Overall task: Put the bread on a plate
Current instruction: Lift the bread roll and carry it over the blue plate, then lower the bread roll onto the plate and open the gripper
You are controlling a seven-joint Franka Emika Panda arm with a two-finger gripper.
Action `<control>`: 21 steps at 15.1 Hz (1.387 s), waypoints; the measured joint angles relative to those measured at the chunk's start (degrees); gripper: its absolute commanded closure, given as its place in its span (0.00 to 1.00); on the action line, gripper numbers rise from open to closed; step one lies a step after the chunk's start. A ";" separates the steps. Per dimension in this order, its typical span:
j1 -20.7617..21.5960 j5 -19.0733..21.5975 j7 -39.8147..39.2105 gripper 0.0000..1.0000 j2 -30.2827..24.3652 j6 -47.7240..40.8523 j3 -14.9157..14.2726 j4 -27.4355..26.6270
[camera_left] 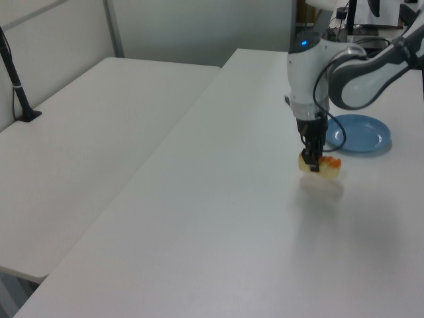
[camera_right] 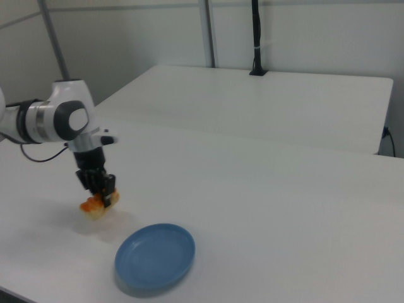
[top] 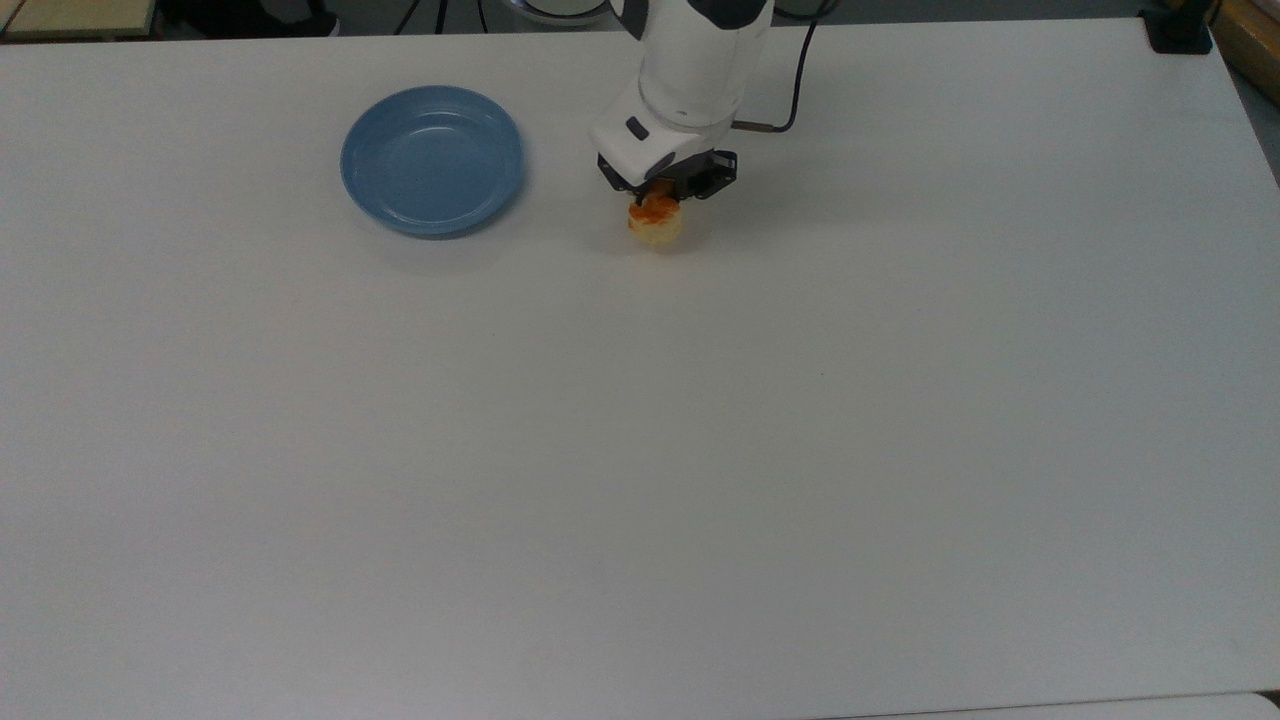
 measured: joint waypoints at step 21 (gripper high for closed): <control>-2.07 -1.13 -22.56 0.00 -1.33 -6.18 -22.32 -2.55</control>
